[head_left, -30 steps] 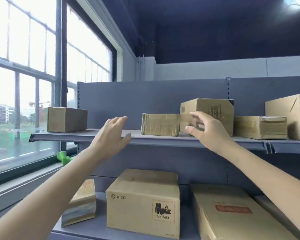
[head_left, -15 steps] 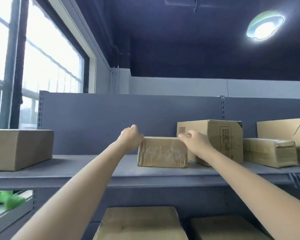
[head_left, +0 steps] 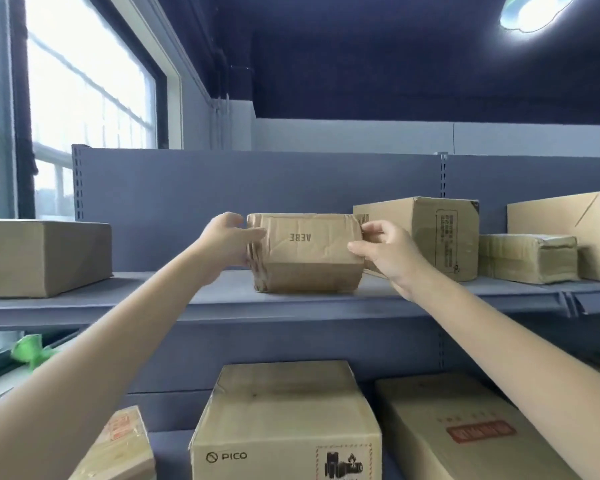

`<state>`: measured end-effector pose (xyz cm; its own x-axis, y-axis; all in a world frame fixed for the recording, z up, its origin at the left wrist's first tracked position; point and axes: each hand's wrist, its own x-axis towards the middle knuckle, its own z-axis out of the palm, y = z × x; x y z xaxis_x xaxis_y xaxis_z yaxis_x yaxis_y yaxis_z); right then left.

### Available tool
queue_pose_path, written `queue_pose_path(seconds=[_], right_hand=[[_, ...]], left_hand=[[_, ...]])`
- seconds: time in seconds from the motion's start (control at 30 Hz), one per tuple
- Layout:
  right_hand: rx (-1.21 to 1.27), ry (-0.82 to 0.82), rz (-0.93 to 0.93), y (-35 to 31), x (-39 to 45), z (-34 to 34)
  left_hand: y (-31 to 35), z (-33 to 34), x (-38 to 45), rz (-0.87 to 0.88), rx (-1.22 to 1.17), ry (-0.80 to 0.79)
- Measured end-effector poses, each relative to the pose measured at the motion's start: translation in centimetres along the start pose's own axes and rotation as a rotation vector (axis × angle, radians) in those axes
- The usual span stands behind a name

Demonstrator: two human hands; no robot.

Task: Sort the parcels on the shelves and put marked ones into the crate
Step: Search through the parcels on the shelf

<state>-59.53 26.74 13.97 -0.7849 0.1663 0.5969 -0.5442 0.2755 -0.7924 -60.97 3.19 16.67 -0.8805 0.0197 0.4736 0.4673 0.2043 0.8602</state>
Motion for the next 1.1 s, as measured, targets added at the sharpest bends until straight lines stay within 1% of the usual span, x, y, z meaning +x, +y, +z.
queue_pose_path(seconds=[0.03, 0.1, 0.17, 0.2, 0.33, 0.43, 0.5, 0.63, 0.7, 0.77, 0.83, 0.9, 1.0, 1.1], right_hand=[[-0.025, -0.019, -0.036, 0.1, -0.9, -0.1], [-0.150, -0.069, -0.095, 0.3, -2.3, -0.2], [-0.254, -0.097, -0.110, 0.2, -3.2, 0.1], [-0.269, -0.092, -0.100, 0.2, -3.5, 0.4], [-0.257, -0.070, -0.074, 0.3, -3.6, 1.3], [-0.257, -0.049, -0.052, 0.5, -3.3, 1.6], [-0.243, -0.041, -0.046, 0.5, -3.1, 1.6], [-0.167, -0.035, -0.050, 0.8, -3.1, 2.0], [-0.155, -0.002, -0.120, 1.1, -3.6, 2.3], [-0.138, 0.057, -0.224, 1.3, -4.1, 2.5], [-0.028, 0.083, -0.303, 0.9, -4.7, 2.5], [0.102, 0.100, -0.354, -0.1, -5.3, 2.4], [0.271, 0.165, -0.423, -1.3, -6.3, 2.2], [0.351, 0.221, -0.468, -1.9, -7.3, 2.1]], left_hand=[[-0.2, -0.6, -1.2, 0.017, 0.022, -0.018], [-0.8, -1.5, -3.3, 0.048, 0.117, -0.074], [-1.1, -1.7, -4.5, 0.053, 0.198, -0.095], [-1.1, -1.7, -4.8, 0.048, 0.213, -0.094], [-1.4, -1.8, -4.8, -0.016, 0.122, -0.087], [-1.6, -2.0, -4.5, -0.026, 0.113, -0.069], [-1.7, -2.3, -4.2, -0.047, 0.066, -0.066], [-1.8, -2.4, -3.8, -0.065, 0.018, -0.102], [-1.8, -2.0, -3.8, -0.052, -0.075, -0.119], [-1.3, -1.6, -4.0, -0.029, -0.203, -0.090], [-0.5, -1.4, -4.3, 0.030, -0.277, -0.036], [0.3, -1.4, -4.6, 0.117, -0.275, 0.018], [1.1, -1.2, -5.5, 0.252, -0.289, 0.044], [1.7, -0.9, -6.6, 0.357, -0.365, 0.063]])
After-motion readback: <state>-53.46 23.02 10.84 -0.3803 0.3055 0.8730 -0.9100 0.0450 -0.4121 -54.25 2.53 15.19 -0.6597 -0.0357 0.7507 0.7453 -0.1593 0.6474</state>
